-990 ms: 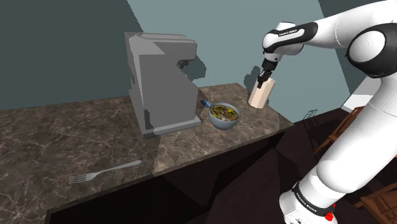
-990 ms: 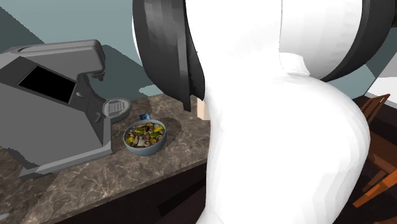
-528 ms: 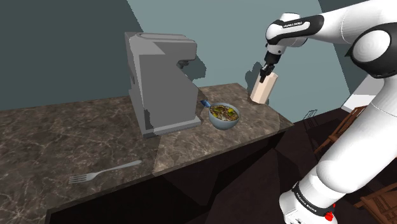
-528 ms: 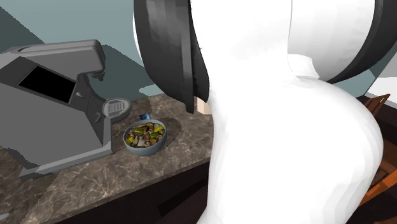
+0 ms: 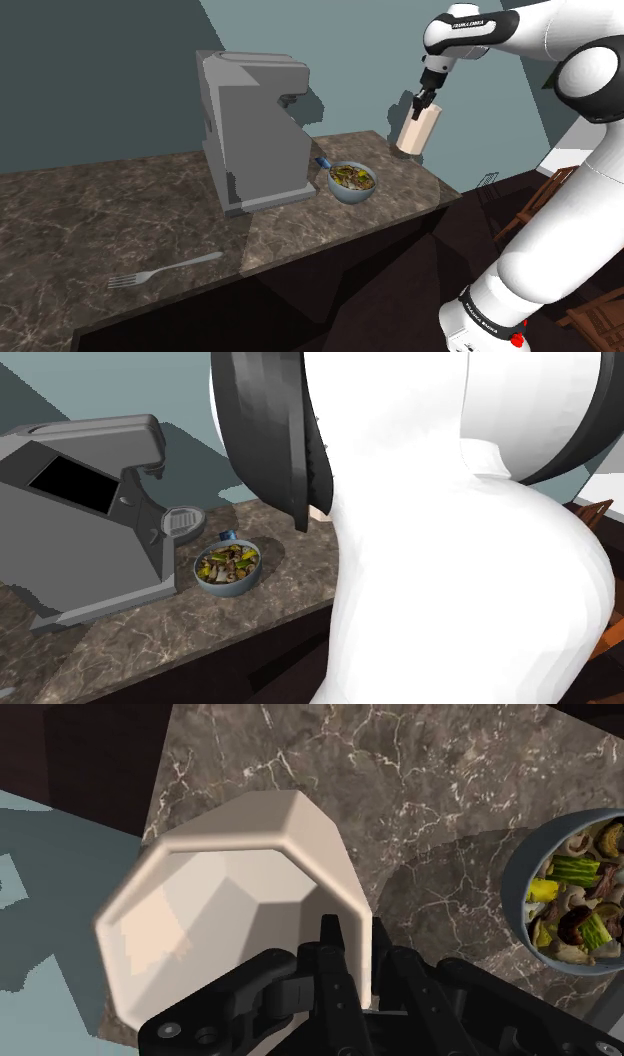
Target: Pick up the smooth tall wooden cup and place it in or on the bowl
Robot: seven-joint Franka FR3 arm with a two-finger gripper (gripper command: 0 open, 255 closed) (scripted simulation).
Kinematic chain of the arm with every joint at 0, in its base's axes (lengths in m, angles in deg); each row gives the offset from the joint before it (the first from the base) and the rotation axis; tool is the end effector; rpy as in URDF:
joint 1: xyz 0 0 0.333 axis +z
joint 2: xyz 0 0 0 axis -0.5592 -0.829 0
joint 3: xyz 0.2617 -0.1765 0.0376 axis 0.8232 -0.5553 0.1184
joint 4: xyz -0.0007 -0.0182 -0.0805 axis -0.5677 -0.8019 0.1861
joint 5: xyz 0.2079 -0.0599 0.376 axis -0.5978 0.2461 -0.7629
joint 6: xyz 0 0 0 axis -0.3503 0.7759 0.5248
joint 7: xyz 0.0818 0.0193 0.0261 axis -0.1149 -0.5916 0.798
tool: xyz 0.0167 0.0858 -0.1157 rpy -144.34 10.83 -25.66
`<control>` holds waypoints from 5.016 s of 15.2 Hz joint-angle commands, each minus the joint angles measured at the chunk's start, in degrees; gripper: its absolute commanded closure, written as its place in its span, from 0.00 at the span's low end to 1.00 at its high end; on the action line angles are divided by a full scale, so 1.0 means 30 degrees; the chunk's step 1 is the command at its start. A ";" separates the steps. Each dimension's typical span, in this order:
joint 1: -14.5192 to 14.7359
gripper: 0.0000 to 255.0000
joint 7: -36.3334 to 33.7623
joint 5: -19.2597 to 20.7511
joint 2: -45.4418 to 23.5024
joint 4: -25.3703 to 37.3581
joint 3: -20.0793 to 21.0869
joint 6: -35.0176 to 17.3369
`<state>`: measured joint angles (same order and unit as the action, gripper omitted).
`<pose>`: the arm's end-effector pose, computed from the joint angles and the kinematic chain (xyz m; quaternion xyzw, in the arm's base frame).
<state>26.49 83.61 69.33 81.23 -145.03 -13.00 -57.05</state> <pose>0.5298 -0.3154 0.4906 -0.9992 -0.0376 -0.0108 0.0014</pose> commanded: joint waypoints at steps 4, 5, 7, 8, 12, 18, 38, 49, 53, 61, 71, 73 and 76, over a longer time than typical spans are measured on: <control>-0.0035 1.00 0.0029 -0.0035 -0.0098 0.1463 -0.0028 0.1364; -0.0040 1.00 0.0032 -0.0044 -0.0122 0.1747 -0.0032 0.1627; -0.0055 1.00 0.0042 -0.0068 -0.0185 0.2335 -0.0043 0.2157; -0.0063 1.00 0.0050 -0.0084 -0.0225 0.2639 -0.0049 0.2424; 0.0704 1.00 -0.1447 0.0403 0.0926 0.1806 0.0638 0.2626; 0.2029 1.00 -0.4389 0.0954 0.2666 0.0599 0.2189 0.3054; 0.5279 1.00 -1.2182 0.0710 0.3701 0.0637 0.6769 0.4165; 0.5269 1.00 -1.2203 0.0741 0.4170 -0.2715 0.6767 0.1281; 0.5265 1.00 -1.2206 0.0746 0.4212 -0.3787 0.6762 0.0251; 0.5257 1.00 -1.2202 0.0748 0.4116 -0.5612 0.6749 -0.1670; 0.5256 0.00 -1.2208 0.0747 0.4128 -0.5627 0.6757 -0.1673; 0.5257 0.00 -1.2211 0.0746 0.4129 -0.5628 0.6759 -0.1674; 0.5257 0.00 -1.2205 0.0749 0.4239 -0.4457 0.6763 -0.0392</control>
<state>42.30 46.88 71.55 93.81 -159.35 7.35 -59.38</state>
